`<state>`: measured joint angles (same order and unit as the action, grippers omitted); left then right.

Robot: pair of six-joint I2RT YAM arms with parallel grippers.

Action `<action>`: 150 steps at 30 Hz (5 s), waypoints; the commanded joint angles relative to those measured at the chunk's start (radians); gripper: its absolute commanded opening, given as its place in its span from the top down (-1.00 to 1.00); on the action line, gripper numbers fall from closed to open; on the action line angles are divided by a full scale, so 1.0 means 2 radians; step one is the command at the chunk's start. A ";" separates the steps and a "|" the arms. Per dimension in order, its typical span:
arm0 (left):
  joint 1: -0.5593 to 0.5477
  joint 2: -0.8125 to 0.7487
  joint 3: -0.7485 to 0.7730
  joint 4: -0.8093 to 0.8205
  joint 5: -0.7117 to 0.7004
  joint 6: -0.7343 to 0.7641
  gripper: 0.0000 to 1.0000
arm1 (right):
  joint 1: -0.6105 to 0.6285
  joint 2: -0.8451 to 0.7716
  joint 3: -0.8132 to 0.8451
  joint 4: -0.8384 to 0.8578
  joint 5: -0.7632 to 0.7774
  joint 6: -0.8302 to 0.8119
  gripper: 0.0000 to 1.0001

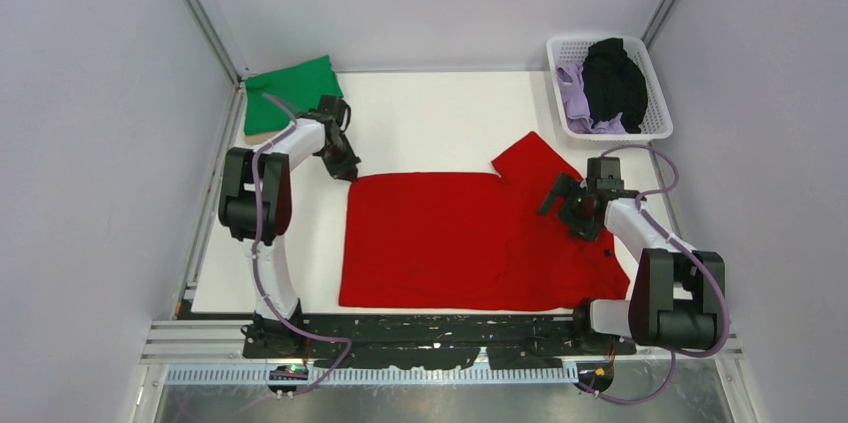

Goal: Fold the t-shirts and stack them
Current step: Grab the side of the flattened tshirt furthest away from the robot with both arms, then fold the other side of the tshirt into a rectangle

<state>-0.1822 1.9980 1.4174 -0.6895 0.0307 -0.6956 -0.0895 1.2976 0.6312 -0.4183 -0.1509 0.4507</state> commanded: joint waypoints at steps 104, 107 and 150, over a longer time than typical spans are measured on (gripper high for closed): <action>-0.023 -0.204 -0.130 0.081 0.043 0.101 1.00 | 0.129 0.184 0.332 -0.064 0.190 -0.080 0.89; -0.029 -0.226 -0.153 0.087 0.043 0.100 1.00 | 0.133 0.121 0.285 -0.079 0.203 -0.071 0.90; -0.048 -0.516 -0.351 0.008 -0.020 0.033 -0.99 | 0.302 -0.224 0.150 -0.465 0.152 0.061 -0.98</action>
<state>-0.2752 0.9974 0.6403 -0.6773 -0.0238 -0.6289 0.5095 0.8696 0.8288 -1.3293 0.1108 0.5529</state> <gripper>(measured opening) 0.993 0.939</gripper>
